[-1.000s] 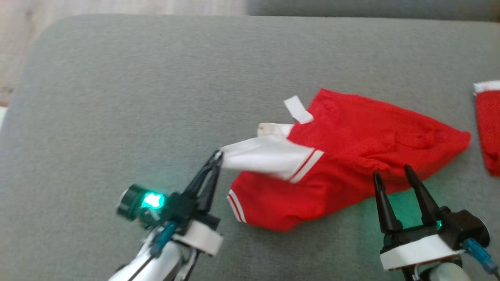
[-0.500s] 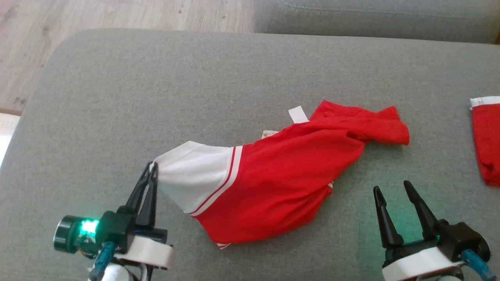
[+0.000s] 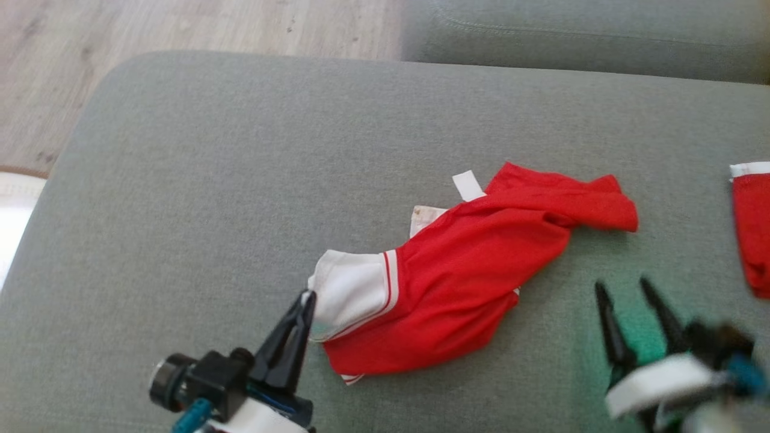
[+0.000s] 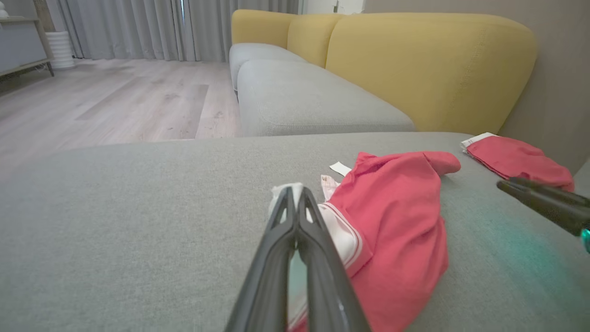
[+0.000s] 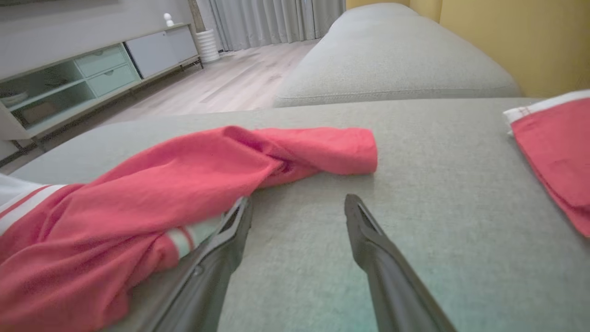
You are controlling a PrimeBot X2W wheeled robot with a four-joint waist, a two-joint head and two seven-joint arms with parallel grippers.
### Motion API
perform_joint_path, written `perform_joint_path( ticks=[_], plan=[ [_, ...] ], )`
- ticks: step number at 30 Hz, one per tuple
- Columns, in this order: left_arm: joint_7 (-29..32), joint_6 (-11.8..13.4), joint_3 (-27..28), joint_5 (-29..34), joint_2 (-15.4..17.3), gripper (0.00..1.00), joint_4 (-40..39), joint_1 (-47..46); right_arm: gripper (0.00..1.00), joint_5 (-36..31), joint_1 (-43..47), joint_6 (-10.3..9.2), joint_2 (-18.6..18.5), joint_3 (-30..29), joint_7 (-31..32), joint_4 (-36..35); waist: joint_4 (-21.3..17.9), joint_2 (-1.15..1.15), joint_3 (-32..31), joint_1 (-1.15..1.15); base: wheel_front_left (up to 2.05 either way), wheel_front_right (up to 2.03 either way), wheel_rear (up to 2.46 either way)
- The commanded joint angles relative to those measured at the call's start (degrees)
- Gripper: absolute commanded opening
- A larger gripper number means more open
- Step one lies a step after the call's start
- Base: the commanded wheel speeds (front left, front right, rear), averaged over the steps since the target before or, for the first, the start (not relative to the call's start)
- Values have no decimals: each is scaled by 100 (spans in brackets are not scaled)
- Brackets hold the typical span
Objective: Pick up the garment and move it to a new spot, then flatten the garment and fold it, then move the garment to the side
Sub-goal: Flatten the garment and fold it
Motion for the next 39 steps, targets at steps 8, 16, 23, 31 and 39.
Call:
perform_joint_path(
  ticks=[8, 16, 23, 31, 39],
  plan=[
    [-61, -155, 16, 199, -86, 0, 98, -477, 100, -41, -1885, -4, -860, -394, 1352, 441, 268, 0, 290, 0, 0, 0, 0],
    [-53, -286, -109, 326, -270, 0, 269, -798, 100, 242, -2643, -4, -1107, 8, 2312, 1493, 425, 0, 556, 0, 0, 0, 0],
    [-184, -260, -11, 341, -289, 0, 372, -902, 0, 731, -2650, -4, -1077, 428, 2061, 1708, 341, 0, 594, 0, 0, 0, 0],
    [-459, -179, 318, 602, -67, 0, 523, -1136, 0, 1058, -2758, -4, -1228, 642, 1373, 1717, 45, 0, 364, 0, 0, 0, 0],
    [-582, -175, 733, 1052, 274, 0, 208, -1276, 0, 1207, -1985, -4, -1581, 247, 1142, 1151, -291, 0, 143, 0, 0, 0, 0]
  ],
)
